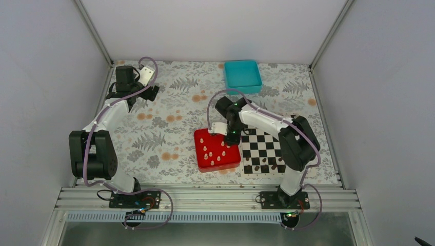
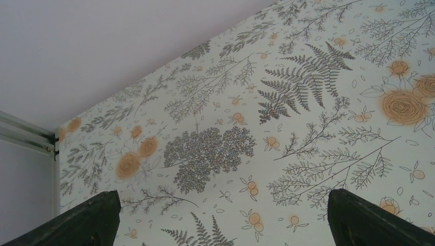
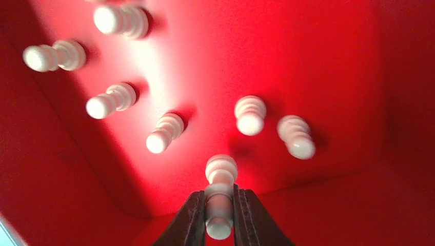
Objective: Set up the chess pieces on the board
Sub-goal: Pick up the chess piece from the storage box, then place the chess piece on the chessboard.
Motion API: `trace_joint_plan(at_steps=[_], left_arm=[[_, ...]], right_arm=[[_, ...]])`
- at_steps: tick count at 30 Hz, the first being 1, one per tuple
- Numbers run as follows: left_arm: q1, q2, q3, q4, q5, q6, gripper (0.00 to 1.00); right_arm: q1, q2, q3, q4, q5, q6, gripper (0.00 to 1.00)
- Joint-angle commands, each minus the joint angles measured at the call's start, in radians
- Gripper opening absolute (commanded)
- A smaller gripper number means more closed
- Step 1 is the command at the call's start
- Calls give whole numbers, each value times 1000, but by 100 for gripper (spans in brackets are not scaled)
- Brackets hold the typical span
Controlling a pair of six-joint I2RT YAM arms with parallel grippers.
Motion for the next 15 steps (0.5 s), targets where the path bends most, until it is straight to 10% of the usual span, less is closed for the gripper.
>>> trace_joint_plan(at_steps=[1,15], left_arm=[[1,-8,-6,13,14,-3,100],[1,-19,-6,12,21,-4,100]], right_arm=[[-30,-114,107,-59,21,-4,8],[-491,-170,211,-109,116,-146,8]])
